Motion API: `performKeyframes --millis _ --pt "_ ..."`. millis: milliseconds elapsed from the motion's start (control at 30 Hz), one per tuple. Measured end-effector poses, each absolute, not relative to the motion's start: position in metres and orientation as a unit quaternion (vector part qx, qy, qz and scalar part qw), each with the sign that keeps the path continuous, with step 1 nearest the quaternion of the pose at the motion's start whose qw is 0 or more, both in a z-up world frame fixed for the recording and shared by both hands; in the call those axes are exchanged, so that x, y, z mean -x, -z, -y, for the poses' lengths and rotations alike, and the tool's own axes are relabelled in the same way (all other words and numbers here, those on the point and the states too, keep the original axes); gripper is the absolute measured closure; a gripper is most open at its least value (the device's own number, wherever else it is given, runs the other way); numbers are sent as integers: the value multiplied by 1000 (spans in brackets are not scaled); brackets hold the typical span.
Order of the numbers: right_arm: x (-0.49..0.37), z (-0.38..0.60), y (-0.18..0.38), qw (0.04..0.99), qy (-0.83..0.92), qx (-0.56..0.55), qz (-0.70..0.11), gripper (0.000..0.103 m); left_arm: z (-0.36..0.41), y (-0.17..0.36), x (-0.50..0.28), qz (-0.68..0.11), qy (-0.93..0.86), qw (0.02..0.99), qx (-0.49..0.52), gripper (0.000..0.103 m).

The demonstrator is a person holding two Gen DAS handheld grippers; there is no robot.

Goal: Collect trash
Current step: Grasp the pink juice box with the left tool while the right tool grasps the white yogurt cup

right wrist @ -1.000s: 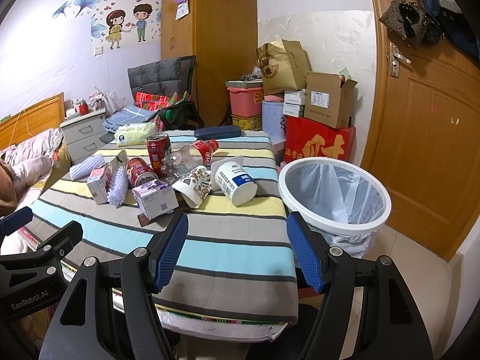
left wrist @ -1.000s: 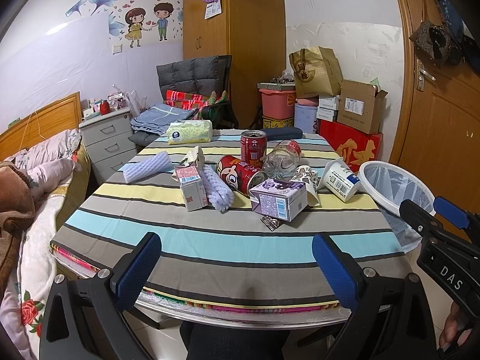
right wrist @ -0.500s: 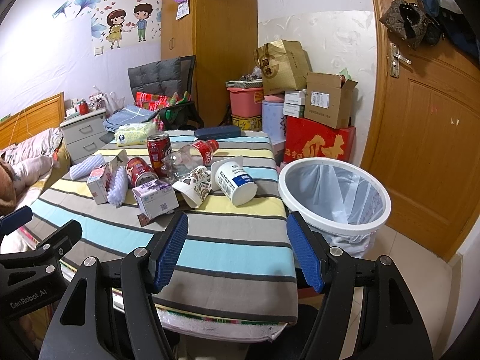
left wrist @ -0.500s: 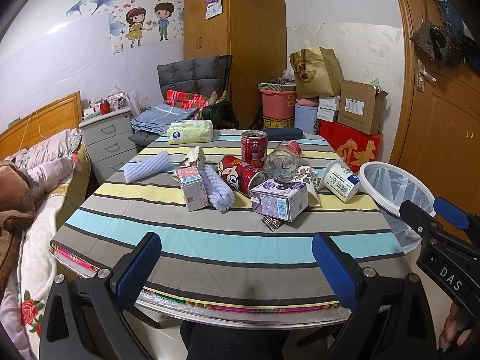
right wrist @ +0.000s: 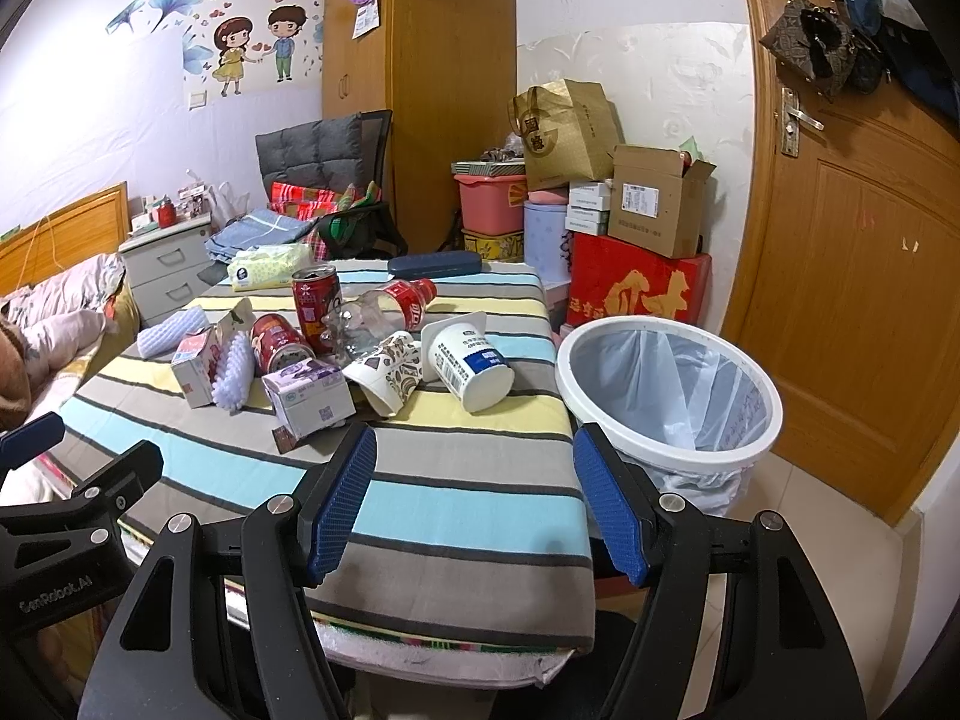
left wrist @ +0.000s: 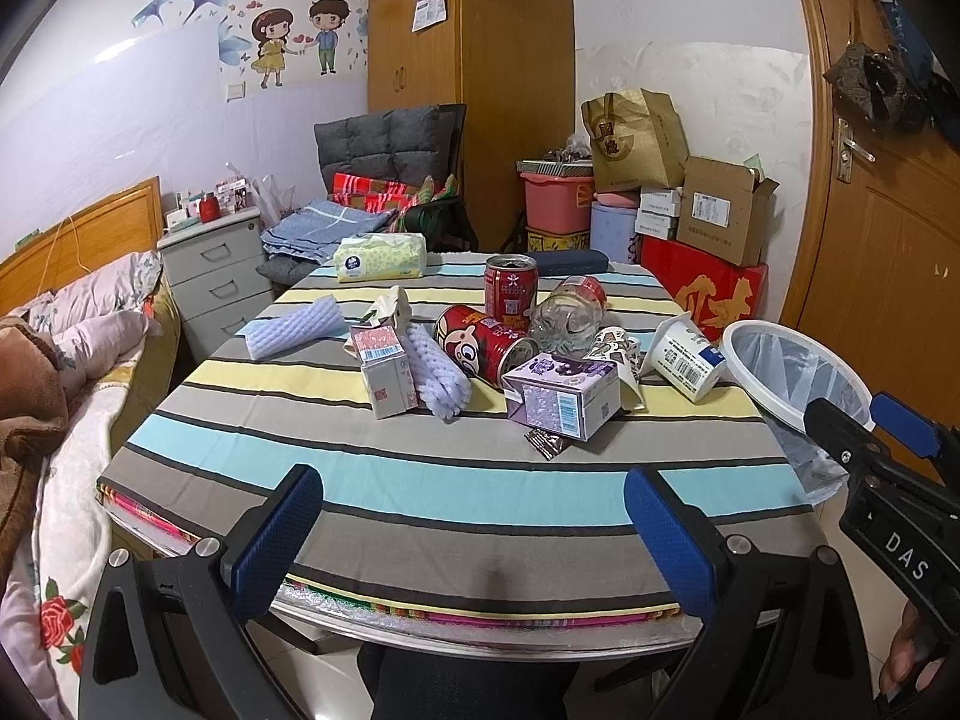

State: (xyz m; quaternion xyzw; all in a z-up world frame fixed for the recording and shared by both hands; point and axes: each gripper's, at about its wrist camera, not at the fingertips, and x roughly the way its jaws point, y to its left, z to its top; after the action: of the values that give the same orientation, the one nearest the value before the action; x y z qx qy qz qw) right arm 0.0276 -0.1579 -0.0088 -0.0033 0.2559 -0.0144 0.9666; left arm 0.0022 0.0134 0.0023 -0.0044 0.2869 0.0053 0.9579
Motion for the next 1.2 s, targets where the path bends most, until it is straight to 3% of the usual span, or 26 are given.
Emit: performKeyframes --millis 400,900,1067,1200 --pt "-72 174 19 967 -24 -9 -255 33 -42 7 -44 -315 -7 949 24 1" --pt "-134 190 32 949 -39 -4 -312 33 -98 18 -128 -364 -25 926 96 1" --pt "-145 190 36 943 -51 -4 -330 33 -101 25 -153 -375 -33 922 91 9" --pt "-155 191 38 937 -65 -9 -344 33 -107 33 -172 -386 -35 917 99 10"
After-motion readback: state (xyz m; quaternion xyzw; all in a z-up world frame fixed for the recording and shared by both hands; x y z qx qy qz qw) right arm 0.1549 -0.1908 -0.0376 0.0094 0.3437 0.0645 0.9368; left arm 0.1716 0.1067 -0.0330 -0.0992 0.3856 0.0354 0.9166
